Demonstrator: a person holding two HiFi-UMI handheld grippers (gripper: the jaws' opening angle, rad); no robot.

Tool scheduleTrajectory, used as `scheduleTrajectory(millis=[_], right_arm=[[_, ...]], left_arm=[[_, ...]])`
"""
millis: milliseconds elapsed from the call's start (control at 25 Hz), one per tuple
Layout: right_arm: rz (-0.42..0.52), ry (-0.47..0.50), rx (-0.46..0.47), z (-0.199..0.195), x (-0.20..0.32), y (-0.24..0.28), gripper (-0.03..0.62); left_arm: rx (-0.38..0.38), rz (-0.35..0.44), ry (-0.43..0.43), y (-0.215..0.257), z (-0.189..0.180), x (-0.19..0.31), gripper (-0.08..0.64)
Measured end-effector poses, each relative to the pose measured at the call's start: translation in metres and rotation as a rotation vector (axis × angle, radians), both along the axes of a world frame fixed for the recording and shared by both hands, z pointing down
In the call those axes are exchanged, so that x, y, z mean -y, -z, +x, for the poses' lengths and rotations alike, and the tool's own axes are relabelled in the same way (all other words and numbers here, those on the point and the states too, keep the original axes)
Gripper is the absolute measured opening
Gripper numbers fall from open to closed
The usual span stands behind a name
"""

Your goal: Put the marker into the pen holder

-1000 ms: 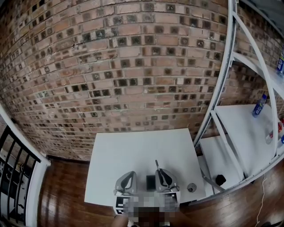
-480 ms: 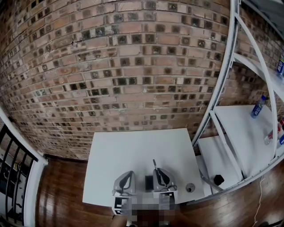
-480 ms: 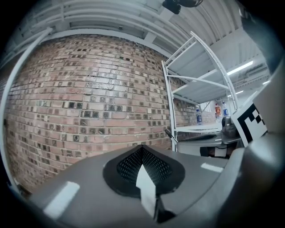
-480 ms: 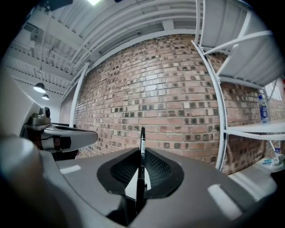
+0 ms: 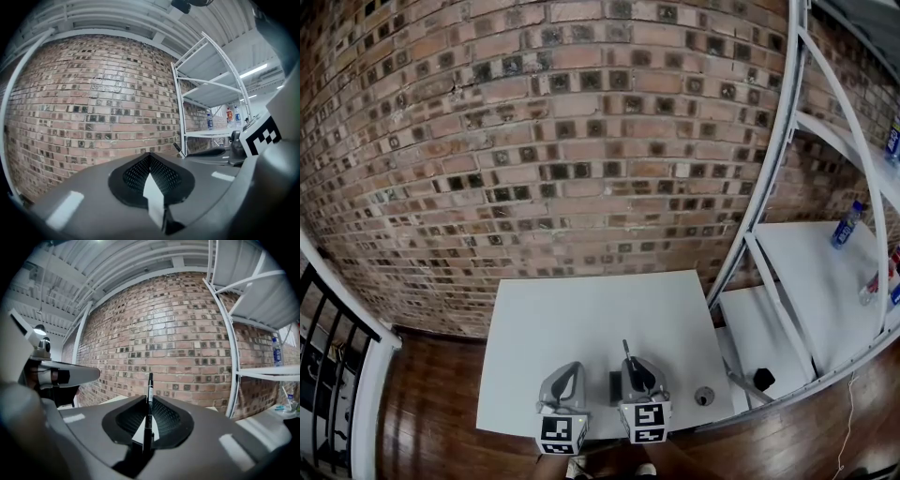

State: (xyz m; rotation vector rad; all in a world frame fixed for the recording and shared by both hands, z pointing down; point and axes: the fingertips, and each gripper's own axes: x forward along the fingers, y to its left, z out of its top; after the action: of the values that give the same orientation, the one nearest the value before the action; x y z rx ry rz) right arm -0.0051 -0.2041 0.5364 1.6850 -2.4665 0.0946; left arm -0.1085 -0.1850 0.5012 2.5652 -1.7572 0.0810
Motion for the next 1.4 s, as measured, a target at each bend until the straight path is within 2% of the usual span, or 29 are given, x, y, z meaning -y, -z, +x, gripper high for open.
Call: scheduleTrajectory(millis=[40,120,240,440,1000,1400], right_arm=[[-0.020,0.005,-0.008,-0.001,0.000,-0.007,0.052],[-0.056,0.012,-0.023,-0.003,-0.002,-0.020,0.108],[-0.048,-0.005,-0.033,0.002,-0.006,-0.020,0.112],[-0.001,-0.014,-0.023,0.011,-0.009,-0.003,0.004],[0.043,0.018,-0.023,0.022,-0.018,0.024,0.002],[0.049,0.027,-0.028,0.027,-0.024,0.024,0.002]], left_arm=[[-0.001,-0.001,-0.001,0.001,-0.001,0.000,0.014],[-0.005,-0.008,-0.001,-0.001,-0.002,-0.001,0.014],[-0.017,-0.009,0.004,0.001,-0.004,-0.002,0.014],[-0.008,-0.018,0.001,-0.005,-0.003,-0.004,0.014],[0.000,-0.021,0.010,-0.002,0.006,-0.012,0.014],[0.008,-0.010,0.010,0.001,0.012,-0.018,0.014]])
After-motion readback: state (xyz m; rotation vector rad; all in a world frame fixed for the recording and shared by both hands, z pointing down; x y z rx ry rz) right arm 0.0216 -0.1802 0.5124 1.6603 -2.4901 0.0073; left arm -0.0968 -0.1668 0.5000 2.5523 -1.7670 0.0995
